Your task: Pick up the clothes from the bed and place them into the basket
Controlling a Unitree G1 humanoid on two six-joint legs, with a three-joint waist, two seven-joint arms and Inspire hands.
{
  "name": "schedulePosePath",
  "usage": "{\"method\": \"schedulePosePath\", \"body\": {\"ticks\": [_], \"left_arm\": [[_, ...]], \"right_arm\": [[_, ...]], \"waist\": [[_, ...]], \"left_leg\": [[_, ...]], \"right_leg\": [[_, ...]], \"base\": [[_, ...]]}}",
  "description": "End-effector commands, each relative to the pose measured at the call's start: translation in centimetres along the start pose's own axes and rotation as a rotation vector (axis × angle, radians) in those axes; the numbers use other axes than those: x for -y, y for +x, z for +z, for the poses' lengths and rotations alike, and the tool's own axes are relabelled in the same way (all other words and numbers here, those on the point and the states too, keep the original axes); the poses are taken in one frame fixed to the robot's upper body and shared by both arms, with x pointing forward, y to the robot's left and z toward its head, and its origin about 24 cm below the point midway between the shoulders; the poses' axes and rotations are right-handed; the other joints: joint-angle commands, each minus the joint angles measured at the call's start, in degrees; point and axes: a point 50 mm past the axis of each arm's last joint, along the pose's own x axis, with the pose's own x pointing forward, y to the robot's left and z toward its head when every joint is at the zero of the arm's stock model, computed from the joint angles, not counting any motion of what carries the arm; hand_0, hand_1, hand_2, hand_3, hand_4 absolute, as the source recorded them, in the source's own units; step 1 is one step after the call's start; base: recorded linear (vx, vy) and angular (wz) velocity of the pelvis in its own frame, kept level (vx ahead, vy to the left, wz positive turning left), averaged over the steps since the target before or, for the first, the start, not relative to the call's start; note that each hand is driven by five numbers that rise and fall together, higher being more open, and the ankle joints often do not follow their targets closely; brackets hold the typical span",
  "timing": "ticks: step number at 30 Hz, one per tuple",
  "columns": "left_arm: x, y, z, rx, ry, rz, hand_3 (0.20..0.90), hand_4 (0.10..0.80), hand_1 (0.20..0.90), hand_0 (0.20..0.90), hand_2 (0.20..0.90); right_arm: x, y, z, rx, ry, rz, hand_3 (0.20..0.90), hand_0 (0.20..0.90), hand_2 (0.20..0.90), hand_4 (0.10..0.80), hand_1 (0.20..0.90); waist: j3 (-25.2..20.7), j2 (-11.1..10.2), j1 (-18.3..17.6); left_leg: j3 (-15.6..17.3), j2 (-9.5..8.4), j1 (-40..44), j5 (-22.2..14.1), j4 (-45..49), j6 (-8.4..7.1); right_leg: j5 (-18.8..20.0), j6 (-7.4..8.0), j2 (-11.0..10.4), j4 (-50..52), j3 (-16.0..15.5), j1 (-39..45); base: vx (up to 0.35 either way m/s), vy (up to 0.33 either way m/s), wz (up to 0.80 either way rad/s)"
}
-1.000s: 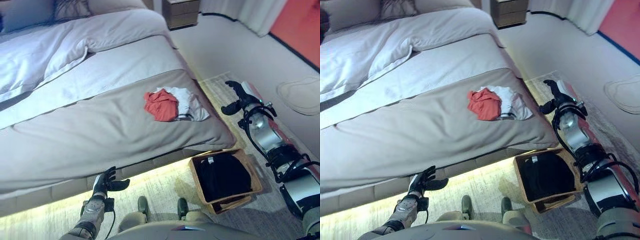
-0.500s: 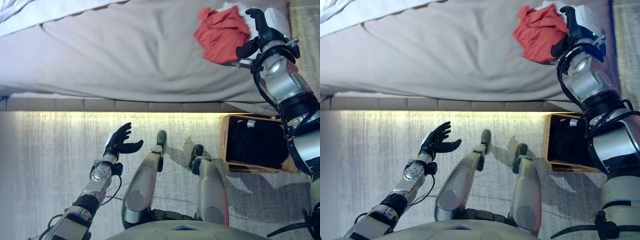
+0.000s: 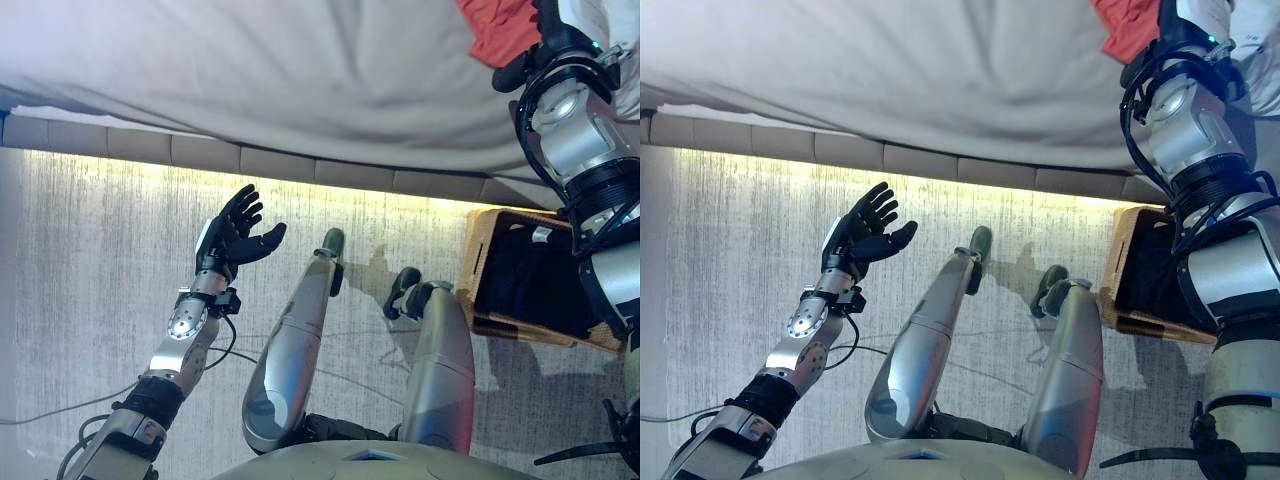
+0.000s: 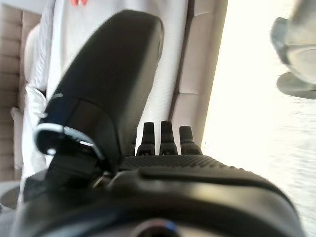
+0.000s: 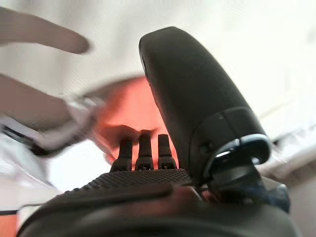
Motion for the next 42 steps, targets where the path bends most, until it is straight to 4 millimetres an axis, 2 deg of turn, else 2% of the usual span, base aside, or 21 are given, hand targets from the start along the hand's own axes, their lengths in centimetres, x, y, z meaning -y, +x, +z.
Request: {"method": "schedulePosePath", "body": {"ticks": [1,5,6,7,13,18,26,33,35,36,38,39,42], "left_arm": [[-0.4,-0.8,3.6,0.182,-0.028,-0.020,0.900,0.800,0.900,0.900,0.900],[-1.4,-1.7,4.4,0.195,-0.025,-0.021,0.900,0.800,0.900,0.900,0.900],[-1.6,-1.8,4.6,0.195,-0.031,-0.020,0.900,0.800,0.900,0.900,0.900],[-1.8,-1.9,4.6,0.195,-0.040,-0.018,0.900,0.800,0.900,0.900,0.900],[-1.8,-2.3,4.8,0.195,-0.041,-0.040,0.900,0.800,0.900,0.900,0.900],[-2.1,-2.6,4.8,0.199,-0.036,-0.031,0.900,0.800,0.900,0.900,0.900],[-2.6,-3.1,4.3,0.180,-0.037,-0.021,0.900,0.800,0.900,0.900,0.900],[-2.5,-3.1,3.8,0.164,-0.032,-0.020,0.900,0.800,0.900,0.900,0.900],[-2.4,-3.2,3.6,0.156,-0.027,-0.027,0.900,0.800,0.900,0.900,0.900],[-2.3,-3.1,3.6,0.153,-0.025,-0.032,0.900,0.800,0.900,0.900,0.900],[-2.2,-3.2,3.3,0.139,-0.024,-0.038,0.900,0.800,0.900,0.900,0.900],[-2.2,-3.1,2.8,0.114,-0.016,-0.029,0.900,0.800,0.900,0.900,0.900],[-2.4,-2.9,1.9,0.066,-0.014,0.011,0.900,0.800,0.900,0.900,0.900]], "right_arm": [[8.3,1.1,0.1,-0.012,-0.131,-0.252,0.900,0.900,0.900,0.800,0.900],[10.0,1.4,-2.0,-0.127,-0.197,-0.232,0.900,0.900,0.900,0.800,0.900],[10.3,1.5,-2.4,-0.145,-0.200,-0.217,0.834,0.844,0.844,0.734,0.844],[10.5,1.5,-2.5,-0.150,-0.202,-0.214,0.200,0.300,0.300,0.100,0.300],[11.0,1.6,-2.4,-0.105,-0.183,-0.241,0.200,0.300,0.300,0.100,0.300],[11.1,1.6,-2.2,-0.090,-0.144,-0.259,0.200,0.300,0.300,0.100,0.300],[11.8,1.5,-3.0,-0.093,-0.146,-0.288,0.200,0.300,0.300,0.100,0.300],[11.6,1.5,-3.4,-0.057,-0.112,-0.307,0.200,0.300,0.300,0.100,0.300],[11.2,1.4,-3.3,-0.044,-0.110,-0.306,0.436,0.502,0.502,0.336,0.502],[10.8,1.4,-3.3,-0.042,-0.090,-0.303,0.900,0.900,0.900,0.800,0.900],[9.8,1.3,-3.4,-0.038,-0.020,-0.313,0.900,0.900,0.900,0.800,0.900],[9.2,1.1,-3.5,-0.026,0.073,-0.327,0.900,0.900,0.900,0.800,0.900],[7.9,0.7,-3.3,0.019,0.159,-0.345,0.900,0.900,0.900,0.800,0.900]], "waist": [[-2.44,2.15,1.79],[-2.44,2.67,3.06],[-2.44,2.79,3.30],[-2.44,2.87,3.46],[-2.44,2.83,3.83],[-2.44,2.24,3.85],[-2.44,1.91,3.59],[-2.44,0.99,3.30],[-2.44,0.66,3.04],[-2.44,0.48,2.92],[-2.44,0.32,2.52],[-2.44,0.16,2.02],[-2.44,-0.43,0.89]], "left_leg": [[0.90,-2.35,2.21,-11.49,6.44,4.15],[0.77,-2.55,-1.38,-12.02,9.65,4.43],[0.78,-2.50,-2.01,-12.02,10.13,4.52],[0.80,-2.48,-2.32,-11.96,10.28,4.58],[0.47,-2.58,-2.81,-12.09,11.26,4.41],[0.68,-2.23,0.31,-11.76,9.07,4.34],[0.89,-1.82,6.53,-9.96,6.80,3.48],[0.94,-1.30,9.61,-9.11,4.39,3.34],[0.94,-0.89,10.22,-8.93,3.88,3.11],[0.83,-0.76,11.18,-8.55,2.89,2.97],[0.84,-0.34,13.48,-8.17,0.50,2.98],[0.92,0.14,15.81,-8.04,-1.89,3.01],[1.33,0.75,21.00,-7.43,-6.98,2.67]], "right_leg": [[0.11,-2.34,3.89,-1.85,-4.00,2.18],[-0.35,-2.54,3.34,0.67,-4.71,-0.86],[-0.43,-2.60,3.27,1.18,-4.71,-1.42],[-0.44,-2.64,3.26,1.39,-4.72,-1.72],[-0.38,-2.50,3.31,1.79,-4.72,-1.93],[0.12,-2.24,3.64,-0.53,-5.25,1.32],[-0.27,-2.31,3.29,-2.85,-5.58,7.66],[0.48,-2.43,3.56,-5.31,-5.90,10.71],[0.93,-2.40,3.66,-6.45,-5.89,11.46],[1.15,-2.36,3.76,-7.37,-5.89,12.41],[1.42,-2.28,3.89,-8.99,-5.70,14.34],[1.63,-2.09,3.94,-10.47,-5.40,16.18],[2.12,-1.68,4.37,-14.11,-4.72,20.77]], "base": [[-0.024,-0.051,0.02],[-0.016,-0.043,0.03],[-0.019,-0.051,0.04],[0.000,0.000,0.00],[-0.002,-0.023,0.04],[-0.004,0.002,0.00],[0.002,0.028,-0.05],[0.009,0.012,-0.03],[-0.020,-0.027,-0.04],[0.003,-0.041,-0.02],[0.023,-0.043,0.00],[0.045,-0.035,0.01],[0.025,-0.029,-0.04]]}}
